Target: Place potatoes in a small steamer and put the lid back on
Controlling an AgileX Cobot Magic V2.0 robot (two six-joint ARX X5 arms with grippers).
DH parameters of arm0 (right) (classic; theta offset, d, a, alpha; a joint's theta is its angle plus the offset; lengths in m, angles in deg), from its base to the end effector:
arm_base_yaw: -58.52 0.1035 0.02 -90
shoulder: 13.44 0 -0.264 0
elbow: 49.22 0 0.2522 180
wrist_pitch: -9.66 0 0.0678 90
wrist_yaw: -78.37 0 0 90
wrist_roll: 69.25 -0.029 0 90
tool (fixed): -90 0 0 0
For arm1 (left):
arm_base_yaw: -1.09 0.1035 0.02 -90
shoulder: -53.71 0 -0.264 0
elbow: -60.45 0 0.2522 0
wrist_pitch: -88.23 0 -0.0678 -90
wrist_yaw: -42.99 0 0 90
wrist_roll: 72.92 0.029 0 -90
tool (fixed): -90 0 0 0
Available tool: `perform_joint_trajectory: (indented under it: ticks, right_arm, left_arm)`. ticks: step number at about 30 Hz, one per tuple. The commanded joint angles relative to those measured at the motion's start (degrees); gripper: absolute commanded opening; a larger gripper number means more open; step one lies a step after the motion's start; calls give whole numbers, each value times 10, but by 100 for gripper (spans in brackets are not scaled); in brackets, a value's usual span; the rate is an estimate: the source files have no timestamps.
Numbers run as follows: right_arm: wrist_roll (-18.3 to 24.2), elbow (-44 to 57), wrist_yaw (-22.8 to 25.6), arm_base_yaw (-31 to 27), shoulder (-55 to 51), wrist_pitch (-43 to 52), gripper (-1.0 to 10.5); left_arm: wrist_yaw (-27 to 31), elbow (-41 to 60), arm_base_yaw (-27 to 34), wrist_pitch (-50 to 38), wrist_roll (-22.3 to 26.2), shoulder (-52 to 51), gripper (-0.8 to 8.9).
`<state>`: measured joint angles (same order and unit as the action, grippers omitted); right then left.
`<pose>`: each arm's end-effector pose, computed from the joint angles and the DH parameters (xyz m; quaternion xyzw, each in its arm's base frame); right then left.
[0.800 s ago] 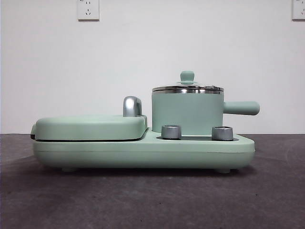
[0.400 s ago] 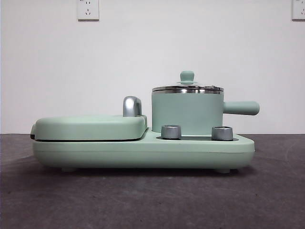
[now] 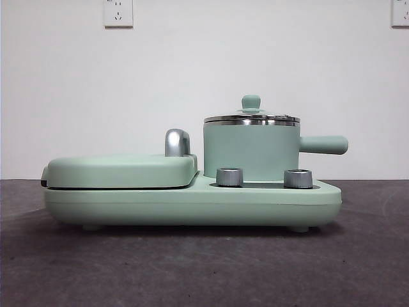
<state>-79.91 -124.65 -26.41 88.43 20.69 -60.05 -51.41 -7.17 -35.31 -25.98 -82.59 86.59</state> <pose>0.0615 0.0439 0.3725 0.0511 0.2764 0.3444 0.8958 0.0698 -0.0542 0.3407 -0.0026 0.2847 -0.3130 0.9061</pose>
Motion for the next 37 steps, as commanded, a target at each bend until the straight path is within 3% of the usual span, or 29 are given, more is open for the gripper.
perform_joint_trajectory:
  ticks: [1, 9, 16, 25, 31, 37]
  right_arm:
    - [6, -6, 0, 3, 2, 6, 9]
    - [6, -6, 0, 3, 2, 6, 9]
    - [6, -6, 0, 3, 2, 6, 9]
    - [6, -6, 0, 3, 2, 6, 9]
    - [6, -6, 0, 3, 2, 6, 9]
    - [6, -6, 0, 3, 2, 6, 9]
  left_arm:
    - [2, -6, -3, -7, 1, 1, 5]
    - [-8, -3, 29, -7, 2, -25, 5]
    - [10, 30, 160, -53, 22, -49, 5]
    - [9, 269, 286, -334, 30, -178, 5]
    - [10, 412, 324, -385, 31, -280, 5]
    - [10, 487, 333, -388, 47, -327, 5]
